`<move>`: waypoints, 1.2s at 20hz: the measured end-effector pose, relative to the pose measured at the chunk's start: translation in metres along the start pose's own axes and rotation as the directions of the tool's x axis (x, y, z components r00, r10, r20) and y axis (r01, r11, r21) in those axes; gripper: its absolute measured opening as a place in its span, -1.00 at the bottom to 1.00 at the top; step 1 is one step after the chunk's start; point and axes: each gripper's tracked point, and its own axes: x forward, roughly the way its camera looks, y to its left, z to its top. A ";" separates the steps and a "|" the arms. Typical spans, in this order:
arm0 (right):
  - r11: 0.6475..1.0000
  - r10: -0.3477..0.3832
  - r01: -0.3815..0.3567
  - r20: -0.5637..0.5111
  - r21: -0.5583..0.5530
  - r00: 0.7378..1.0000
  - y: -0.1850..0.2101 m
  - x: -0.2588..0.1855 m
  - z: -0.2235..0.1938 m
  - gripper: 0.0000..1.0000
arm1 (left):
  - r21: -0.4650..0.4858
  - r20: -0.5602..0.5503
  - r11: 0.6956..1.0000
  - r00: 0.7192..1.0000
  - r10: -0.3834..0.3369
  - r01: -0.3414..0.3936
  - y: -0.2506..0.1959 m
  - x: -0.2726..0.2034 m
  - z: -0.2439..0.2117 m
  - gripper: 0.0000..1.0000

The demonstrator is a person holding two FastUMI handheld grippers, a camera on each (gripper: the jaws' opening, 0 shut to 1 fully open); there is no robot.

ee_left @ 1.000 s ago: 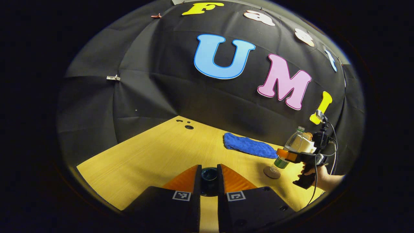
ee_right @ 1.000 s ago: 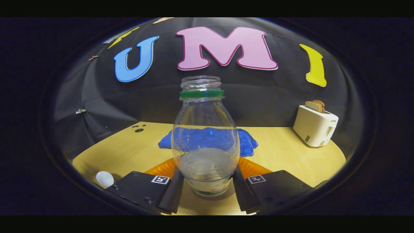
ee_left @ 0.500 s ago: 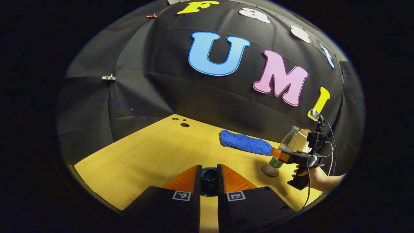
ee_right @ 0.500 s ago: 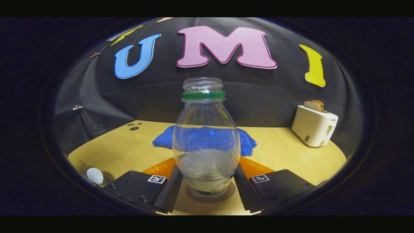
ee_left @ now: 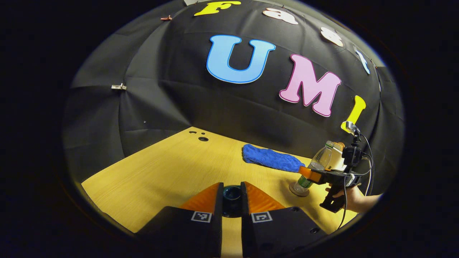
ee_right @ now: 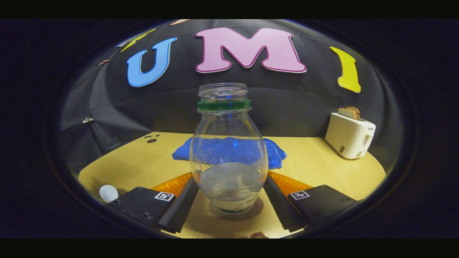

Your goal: Open the teacup lid with one hand, grasp the water bottle and pour water into the teacup with the other hand; after pouring, place the water bottle on the coaster and then close the teacup lid.

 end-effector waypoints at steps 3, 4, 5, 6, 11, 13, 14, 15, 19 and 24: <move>1.000 -0.009 0.009 0.003 -0.026 1.000 -0.002 -0.018 -0.007 1.00 | 0.015 0.004 1.000 1.000 -0.004 0.004 -0.006 0.004 0.001 -0.49; 0.999 -0.016 0.017 0.017 -0.045 1.000 -0.005 -0.025 -0.007 1.00 | 0.019 0.006 1.000 1.000 -0.007 0.007 -0.008 0.005 0.002 -0.49; 0.998 -0.019 0.020 0.029 -0.056 0.999 -0.007 -0.032 -0.010 1.00 | 0.022 0.005 1.000 1.000 -0.011 0.011 -0.010 0.007 0.001 -0.49; 0.998 -0.020 0.021 0.031 -0.061 0.999 -0.008 -0.039 -0.013 1.00 | 0.026 0.002 1.000 1.000 -0.014 0.013 -0.012 0.009 0.001 -0.49; 0.999 -0.013 0.013 0.000 -0.041 1.000 -0.013 -0.082 -0.027 1.00 | 0.077 0.002 0.997 1.000 -0.025 0.024 -0.019 0.024 -0.007 -0.48; 0.998 0.007 -0.007 0.002 -0.064 1.000 -0.012 -0.100 -0.022 1.00 | 0.109 -0.005 0.993 0.999 -0.035 0.035 -0.024 0.033 -0.016 -0.49; 0.995 0.015 -0.013 0.024 -0.096 1.000 -0.012 -0.109 -0.014 1.00 | 0.126 0.000 0.991 0.999 -0.041 0.041 -0.026 0.037 -0.018 -0.55; 0.992 0.018 -0.013 0.041 -0.124 0.999 -0.013 -0.117 -0.006 1.00 | 0.144 -0.002 0.988 0.999 -0.048 0.048 -0.029 0.042 -0.024 -0.49; 0.996 0.044 -0.041 0.034 -0.078 0.998 -0.009 -0.137 0.003 1.00 | 0.206 0.022 0.977 0.998 -0.055 0.049 -0.035 0.053 -0.035 -0.49; 0.997 0.038 -0.044 0.079 0.064 0.996 -0.016 -0.148 0.019 0.97 | 0.272 -0.007 0.961 0.998 -0.057 0.056 -0.035 0.063 -0.055 -0.47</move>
